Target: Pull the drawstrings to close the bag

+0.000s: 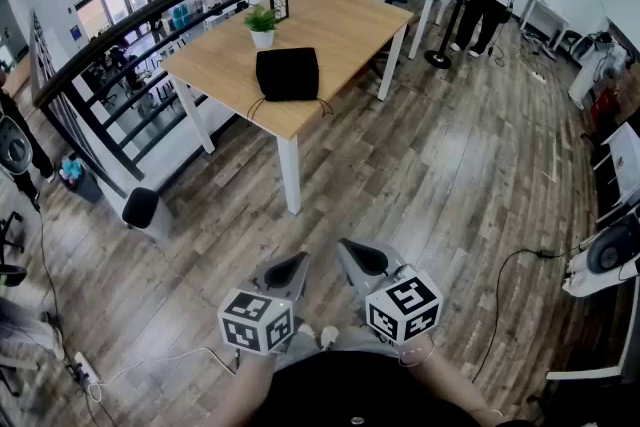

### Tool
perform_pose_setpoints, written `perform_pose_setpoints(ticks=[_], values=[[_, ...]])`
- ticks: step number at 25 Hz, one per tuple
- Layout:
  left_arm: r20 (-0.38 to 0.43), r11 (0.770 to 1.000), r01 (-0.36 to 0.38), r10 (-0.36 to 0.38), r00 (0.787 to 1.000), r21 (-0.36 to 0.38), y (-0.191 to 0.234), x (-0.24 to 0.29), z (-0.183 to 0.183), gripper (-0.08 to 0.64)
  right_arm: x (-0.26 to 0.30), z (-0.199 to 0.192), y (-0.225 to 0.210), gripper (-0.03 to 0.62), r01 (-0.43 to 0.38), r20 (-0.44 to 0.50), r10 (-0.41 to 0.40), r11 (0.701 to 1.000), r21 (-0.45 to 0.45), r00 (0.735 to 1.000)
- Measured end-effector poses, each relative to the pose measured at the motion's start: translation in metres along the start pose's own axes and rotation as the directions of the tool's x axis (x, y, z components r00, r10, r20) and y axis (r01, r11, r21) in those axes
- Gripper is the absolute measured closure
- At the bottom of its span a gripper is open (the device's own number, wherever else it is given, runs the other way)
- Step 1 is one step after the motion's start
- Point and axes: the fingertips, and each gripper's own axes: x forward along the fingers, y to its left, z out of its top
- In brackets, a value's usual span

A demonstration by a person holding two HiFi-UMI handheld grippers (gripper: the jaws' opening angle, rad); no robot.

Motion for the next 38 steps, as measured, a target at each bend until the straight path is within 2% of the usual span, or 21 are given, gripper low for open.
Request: perform_pose_setpoints(ticks=[6,11,14,17,20,23,30,38], values=[[0.012,0.999,-0.037,0.037,0.999,0.006,0.008,-0.011,0.007,0.545,-0.009,-0.003,-0.004,0.594,0.037,0.002,-0.037,0.999,0.003,0.999],[0.063,0.988,-0.154,0.154,0.986,0.003,0.029,-0.02,0.014,0.545,-0.019,0.004,-0.017,0.594,0.108,0.042,-0.108,0.994,0.0,0.993],[0.069,0.983,-0.182,0.182,0.981,0.001,0.034,-0.022,0.016,0.545,-0.021,0.005,-0.02,0.594,0.112,0.047,-0.112,0.994,-0.004,0.993],[0.077,0.986,-0.164,0.163,0.984,0.005,0.029,-0.019,0.017,0.545,-0.025,0.009,-0.023,0.594,0.105,0.081,-0.106,0.994,0.018,0.991],[0.112,0.992,-0.124,0.119,0.987,0.032,0.019,-0.014,0.021,0.545,-0.029,0.014,-0.022,0.594,0.065,0.109,-0.066,0.998,0.011,0.992],[0.124,0.993,-0.106,0.1,0.987,0.042,0.011,-0.007,0.023,0.545,-0.031,0.013,-0.025,0.594,0.042,0.096,-0.04,0.999,-0.018,0.995],[0.098,0.997,-0.072,0.069,0.993,0.023,-0.012,0.009,0.004,0.545,-0.037,0.0,-0.027,0.594,0.002,0.075,0.002,0.999,-0.049,0.997],[0.106,0.998,-0.064,0.063,0.992,0.008,0.011,0.028,0.021,0.545,-0.005,0.002,-0.042,0.594,-0.037,0.082,0.038,0.999,-0.017,0.996]])
